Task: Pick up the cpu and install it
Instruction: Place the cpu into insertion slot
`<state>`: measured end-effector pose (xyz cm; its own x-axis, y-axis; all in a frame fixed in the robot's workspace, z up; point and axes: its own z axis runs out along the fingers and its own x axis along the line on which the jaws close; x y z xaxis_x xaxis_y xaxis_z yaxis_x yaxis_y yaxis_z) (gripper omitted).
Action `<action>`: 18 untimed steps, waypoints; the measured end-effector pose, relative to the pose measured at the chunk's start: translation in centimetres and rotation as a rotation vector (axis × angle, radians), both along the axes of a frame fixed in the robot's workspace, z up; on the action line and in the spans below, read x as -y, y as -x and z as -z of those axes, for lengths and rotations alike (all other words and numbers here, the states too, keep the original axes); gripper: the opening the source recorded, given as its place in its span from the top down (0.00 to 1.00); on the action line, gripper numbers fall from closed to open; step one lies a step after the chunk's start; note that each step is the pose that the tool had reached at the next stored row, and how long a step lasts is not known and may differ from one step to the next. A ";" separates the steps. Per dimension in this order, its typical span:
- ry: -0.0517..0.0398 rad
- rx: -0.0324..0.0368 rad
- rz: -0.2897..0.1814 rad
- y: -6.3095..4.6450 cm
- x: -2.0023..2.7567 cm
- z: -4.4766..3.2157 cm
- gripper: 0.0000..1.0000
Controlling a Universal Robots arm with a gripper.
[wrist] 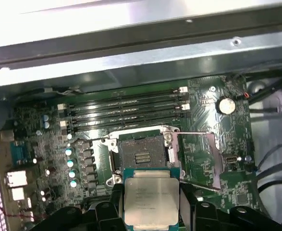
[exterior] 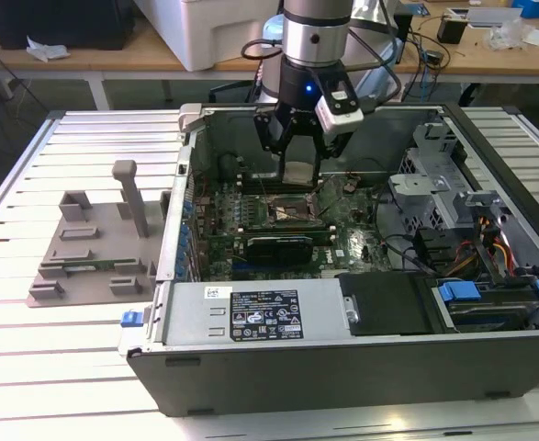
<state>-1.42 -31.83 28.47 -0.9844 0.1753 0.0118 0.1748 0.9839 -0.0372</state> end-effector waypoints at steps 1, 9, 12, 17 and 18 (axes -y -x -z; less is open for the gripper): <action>0.0000 0.0000 0.017 0.0 0.00 0.00 0.45; 0.0001 -0.0001 0.161 0.0 0.00 0.01 0.45; 0.0000 -0.0001 0.235 0.0 0.00 0.01 0.45; 0.0001 0.0000 0.324 0.0 0.00 0.02 0.45; 0.0000 -0.0001 0.335 0.0 0.00 0.02 0.45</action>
<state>-1.42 -31.83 28.45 -0.8721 0.4891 0.0118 0.4884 0.8718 -0.0372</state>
